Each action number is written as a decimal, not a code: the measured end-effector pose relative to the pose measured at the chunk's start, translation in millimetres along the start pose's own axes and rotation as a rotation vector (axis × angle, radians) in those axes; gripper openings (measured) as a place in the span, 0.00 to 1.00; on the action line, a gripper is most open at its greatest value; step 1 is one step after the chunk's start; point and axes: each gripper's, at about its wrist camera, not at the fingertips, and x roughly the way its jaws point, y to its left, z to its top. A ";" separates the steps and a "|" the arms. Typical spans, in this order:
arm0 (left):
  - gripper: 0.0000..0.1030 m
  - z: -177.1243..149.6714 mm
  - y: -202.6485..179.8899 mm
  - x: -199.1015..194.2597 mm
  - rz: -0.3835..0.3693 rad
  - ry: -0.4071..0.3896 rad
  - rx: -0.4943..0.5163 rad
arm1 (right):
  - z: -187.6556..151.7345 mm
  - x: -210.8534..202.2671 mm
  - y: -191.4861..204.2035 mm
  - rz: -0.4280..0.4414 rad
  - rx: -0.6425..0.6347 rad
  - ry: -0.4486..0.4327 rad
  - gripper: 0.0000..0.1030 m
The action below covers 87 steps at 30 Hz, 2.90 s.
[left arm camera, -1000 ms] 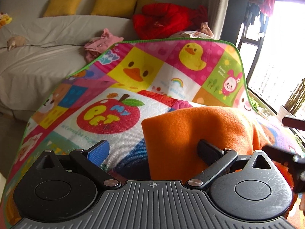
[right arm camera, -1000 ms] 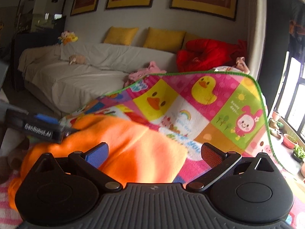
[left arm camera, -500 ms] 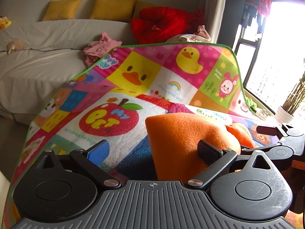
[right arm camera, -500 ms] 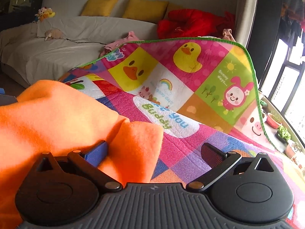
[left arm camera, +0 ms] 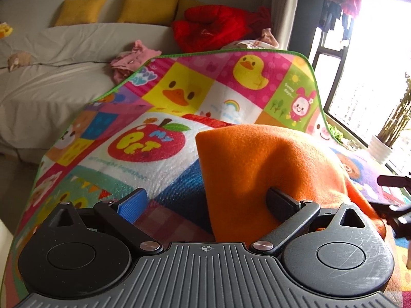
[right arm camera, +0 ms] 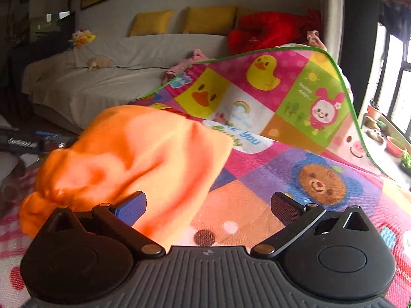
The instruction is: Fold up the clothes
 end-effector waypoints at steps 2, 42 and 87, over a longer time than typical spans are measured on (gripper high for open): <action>0.98 1.3 0.1 -0.6 -0.009 0.001 -0.007 | -9.4 9.0 17.0 -0.054 -0.081 0.040 1.00; 0.91 45.3 5.2 81.0 -0.101 0.047 -0.165 | 75.3 137.7 -35.2 0.122 0.299 -0.036 0.67; 0.97 19.5 -3.4 70.9 -0.121 0.083 -0.022 | 130.8 121.4 -5.0 0.136 0.115 -0.093 0.72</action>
